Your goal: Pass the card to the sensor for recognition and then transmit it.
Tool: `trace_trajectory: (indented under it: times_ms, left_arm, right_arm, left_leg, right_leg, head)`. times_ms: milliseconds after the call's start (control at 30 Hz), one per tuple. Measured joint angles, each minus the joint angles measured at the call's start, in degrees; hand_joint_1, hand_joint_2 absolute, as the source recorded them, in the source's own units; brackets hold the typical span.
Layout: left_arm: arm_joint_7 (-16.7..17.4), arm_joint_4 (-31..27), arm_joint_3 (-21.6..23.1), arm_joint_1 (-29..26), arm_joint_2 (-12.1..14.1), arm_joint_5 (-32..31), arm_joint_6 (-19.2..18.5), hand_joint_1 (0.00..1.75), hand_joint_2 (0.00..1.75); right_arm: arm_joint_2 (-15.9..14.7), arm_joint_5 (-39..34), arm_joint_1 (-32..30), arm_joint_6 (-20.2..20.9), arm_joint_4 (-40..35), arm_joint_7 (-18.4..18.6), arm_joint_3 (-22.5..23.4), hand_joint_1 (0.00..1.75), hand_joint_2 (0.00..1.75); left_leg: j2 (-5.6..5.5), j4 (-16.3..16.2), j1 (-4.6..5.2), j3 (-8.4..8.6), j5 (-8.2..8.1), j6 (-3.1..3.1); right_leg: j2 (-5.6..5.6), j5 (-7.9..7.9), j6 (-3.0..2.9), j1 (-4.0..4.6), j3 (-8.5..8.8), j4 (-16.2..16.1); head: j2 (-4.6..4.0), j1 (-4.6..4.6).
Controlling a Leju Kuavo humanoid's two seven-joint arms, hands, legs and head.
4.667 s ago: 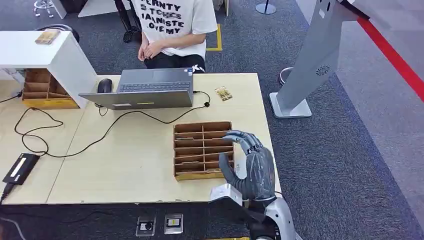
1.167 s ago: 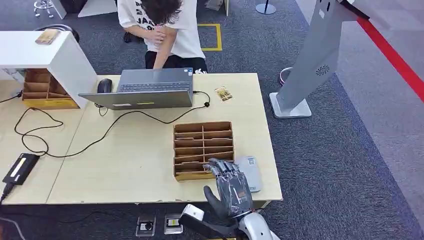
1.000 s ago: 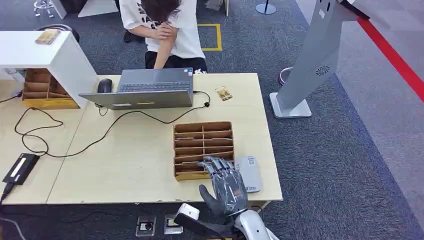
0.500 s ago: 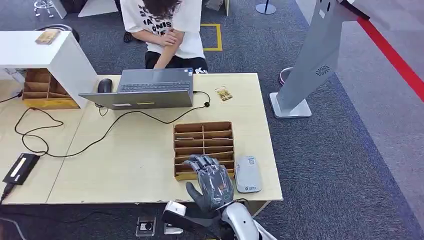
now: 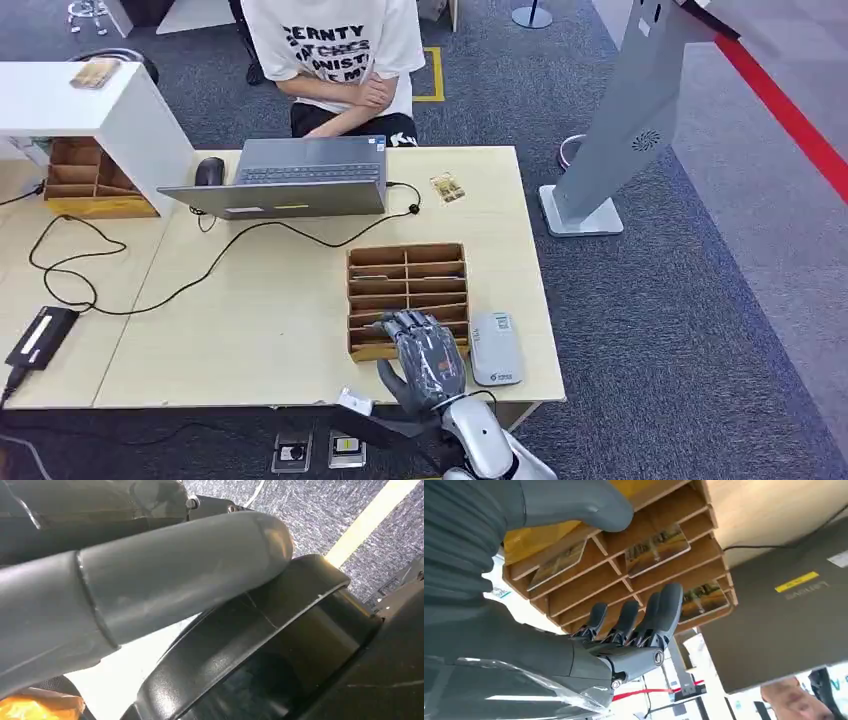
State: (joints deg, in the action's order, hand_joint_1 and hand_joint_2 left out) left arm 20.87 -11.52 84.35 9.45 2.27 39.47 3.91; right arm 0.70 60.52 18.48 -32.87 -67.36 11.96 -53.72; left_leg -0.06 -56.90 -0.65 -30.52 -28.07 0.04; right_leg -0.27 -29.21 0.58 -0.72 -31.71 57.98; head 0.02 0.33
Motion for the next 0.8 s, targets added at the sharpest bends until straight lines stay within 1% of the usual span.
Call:
trace_trajectory:
  times_ms: [100, 133, 167, 433, 500, 667, 800]
  left_arm:
    - [0.00, 0.00, 0.00, 0.00, 0.00, 0.00, -0.02, 0.00, 0.00]
    - [0.00, 0.00, 0.00, 0.00, 0.00, 0.02, -0.02, 0.00, 0.00]
    - [0.00, 0.00, 0.00, 0.00, 0.00, 0.02, -0.02, 0.00, 0.00]
    - [0.00, 0.02, 0.00, -0.02, 0.00, 0.59, -0.02, 0.00, 0.00]
    - [0.00, 0.02, 0.00, -0.02, 0.02, 0.59, -0.02, 0.00, 0.00]
    - [0.00, 0.02, 0.00, -0.03, 0.02, 0.79, -0.02, 0.00, 0.00]
    - [0.00, 0.02, 0.00, -0.04, 0.02, 1.14, -0.02, 0.00, 0.00]
  right_arm:
    - [-0.02, 0.17, 0.17, 0.00, 1.09, 0.42, -0.09, 0.68, 1.75]
    - [-0.02, 0.19, 0.20, 0.00, 1.29, 0.46, -0.13, 0.72, 1.75]
    - [-0.02, 0.24, 0.25, 0.00, 1.49, 0.55, -0.20, 0.70, 1.75]
    - [-0.39, 0.74, 0.64, 0.02, 2.91, 1.59, -0.44, 0.72, 1.75]
    - [-0.44, 0.74, 0.66, 0.02, 3.13, 1.64, -0.44, 0.68, 1.75]
    - [-1.14, 1.57, 0.68, 0.44, 3.39, 3.76, -0.41, 0.75, 1.75]
    - [-1.86, 1.81, 0.68, 0.72, 3.39, 4.44, -0.41, 0.75, 1.75]
  left_leg:
    - [0.00, 0.00, 0.00, 0.00, 0.00, 0.00]
    - [0.00, 0.00, 0.00, 0.00, 0.00, 0.00]
    - [0.00, 0.00, 0.00, 0.00, 0.00, 0.00]
    - [0.00, 0.00, 0.00, 0.01, 0.00, 0.00]
    - [0.00, 0.00, 0.00, 0.01, 0.00, 0.00]
    - [0.00, 0.00, 0.00, 0.01, 0.00, 0.00]
    - [0.00, -0.01, 0.00, 0.01, 0.00, 0.00]
  right_leg:
    - [-0.01, 0.00, 0.00, 0.00, 0.00, 0.00]
    - [-0.01, 0.00, 0.00, 0.00, 0.00, 0.00]
    - [0.00, 0.00, 0.00, 0.00, 0.00, 0.00]
    - [0.00, 0.00, 0.00, 0.00, 0.00, 0.00]
    - [0.00, 0.00, 0.00, 0.00, 0.00, 0.00]
    - [0.01, 0.00, 0.00, 0.00, 0.00, 0.00]
    - [0.00, 0.00, 0.00, 0.00, 0.00, 0.00]
  head:
    - [0.02, 0.00]
    - [0.00, 0.00]
    - [0.00, 0.00]
    - [0.02, 0.00]
    - [0.02, 0.00]
    - [0.02, 0.00]
    - [0.02, 0.00]
